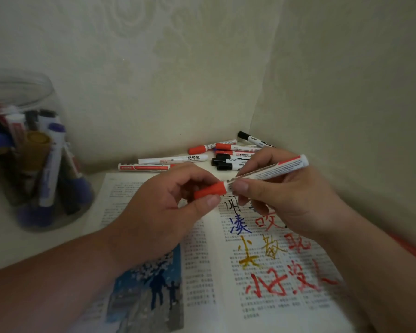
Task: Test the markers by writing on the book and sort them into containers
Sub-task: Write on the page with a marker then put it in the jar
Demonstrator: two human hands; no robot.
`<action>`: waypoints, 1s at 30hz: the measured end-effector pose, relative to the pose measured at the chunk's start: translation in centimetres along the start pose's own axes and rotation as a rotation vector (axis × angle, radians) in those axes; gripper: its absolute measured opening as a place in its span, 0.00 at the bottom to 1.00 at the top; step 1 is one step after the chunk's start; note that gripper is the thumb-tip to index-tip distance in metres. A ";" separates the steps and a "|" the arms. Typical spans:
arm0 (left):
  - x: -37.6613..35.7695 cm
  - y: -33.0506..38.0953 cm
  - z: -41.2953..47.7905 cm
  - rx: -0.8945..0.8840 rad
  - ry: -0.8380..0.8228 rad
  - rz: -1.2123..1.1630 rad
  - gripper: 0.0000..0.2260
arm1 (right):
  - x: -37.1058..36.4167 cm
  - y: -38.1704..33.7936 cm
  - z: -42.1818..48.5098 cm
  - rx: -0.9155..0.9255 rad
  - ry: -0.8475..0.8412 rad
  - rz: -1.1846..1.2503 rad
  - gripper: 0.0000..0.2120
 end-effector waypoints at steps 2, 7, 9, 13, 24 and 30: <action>-0.3 -0.3 0.0 0.055 -0.034 -0.120 0.07 | -0.1 0.2 0.0 -0.019 0.011 0.068 0.09; -0.7 -0.3 -0.1 0.143 -0.059 -0.196 0.08 | -1.0 1.1 0.1 -0.068 0.008 0.130 0.13; -0.8 -0.3 -0.1 0.161 -0.057 -0.221 0.10 | -1.6 1.0 0.0 -0.066 -0.027 0.182 0.11; 0.8 -2.0 0.1 0.202 0.132 -0.380 0.14 | 0.0 0.9 -0.1 -0.071 0.035 0.189 0.15; 4.1 -1.3 -0.2 0.174 0.453 -0.151 0.23 | -4.3 -1.8 -1.4 0.226 0.012 -0.900 0.11; 4.4 0.0 -0.5 0.034 0.496 0.001 0.18 | -4.2 1.3 -1.5 -0.319 -0.031 -0.161 0.13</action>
Point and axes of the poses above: each hand's wrist, its own z-axis towards the middle knuckle, its own x-axis out of the back of the hand, y = z × x, the point moved 8 cm from there along z, towards the middle knuckle, and after that the axes turned 7 degrees about -z, right-handed, at the moved point
